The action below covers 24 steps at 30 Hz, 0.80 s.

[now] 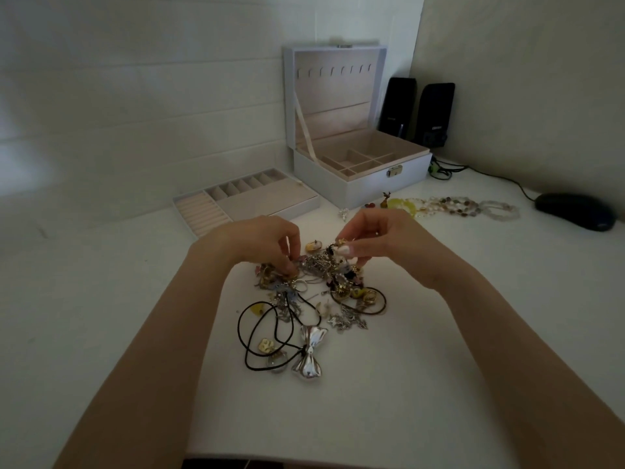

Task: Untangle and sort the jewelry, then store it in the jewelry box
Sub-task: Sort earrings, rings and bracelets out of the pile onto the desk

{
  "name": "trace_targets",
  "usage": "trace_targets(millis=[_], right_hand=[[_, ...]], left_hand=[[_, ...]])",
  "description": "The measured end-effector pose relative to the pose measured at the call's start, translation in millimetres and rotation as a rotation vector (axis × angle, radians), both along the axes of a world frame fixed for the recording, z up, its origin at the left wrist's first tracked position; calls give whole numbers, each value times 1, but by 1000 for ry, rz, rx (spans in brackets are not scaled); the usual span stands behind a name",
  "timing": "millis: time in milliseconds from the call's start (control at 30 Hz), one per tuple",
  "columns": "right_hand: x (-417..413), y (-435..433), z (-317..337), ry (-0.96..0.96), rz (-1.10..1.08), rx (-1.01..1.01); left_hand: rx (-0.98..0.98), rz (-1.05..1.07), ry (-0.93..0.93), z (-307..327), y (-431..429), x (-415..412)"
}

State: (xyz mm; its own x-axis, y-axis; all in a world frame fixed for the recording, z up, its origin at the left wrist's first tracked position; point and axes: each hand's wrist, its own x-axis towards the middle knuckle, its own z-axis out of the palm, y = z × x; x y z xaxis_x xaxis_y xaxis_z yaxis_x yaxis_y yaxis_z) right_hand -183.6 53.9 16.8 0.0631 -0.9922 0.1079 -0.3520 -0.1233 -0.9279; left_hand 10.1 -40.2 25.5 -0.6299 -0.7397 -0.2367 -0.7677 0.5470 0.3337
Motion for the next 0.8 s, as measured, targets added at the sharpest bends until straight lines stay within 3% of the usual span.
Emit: trace_targets(millis=[167,333,567,800], right_hand=[[-2,0,0,-115,1,-19],[-4,0,1,-162,7,-34],[6,1,-4,71,98,42],[7,0,-5,151,43,21]], left_hand=[[59,22,34,3,-3,7],[-129,218,188,2,-13,14],[-70,247,14,-5,-12,14],[117,200,179,-4,-15,16]])
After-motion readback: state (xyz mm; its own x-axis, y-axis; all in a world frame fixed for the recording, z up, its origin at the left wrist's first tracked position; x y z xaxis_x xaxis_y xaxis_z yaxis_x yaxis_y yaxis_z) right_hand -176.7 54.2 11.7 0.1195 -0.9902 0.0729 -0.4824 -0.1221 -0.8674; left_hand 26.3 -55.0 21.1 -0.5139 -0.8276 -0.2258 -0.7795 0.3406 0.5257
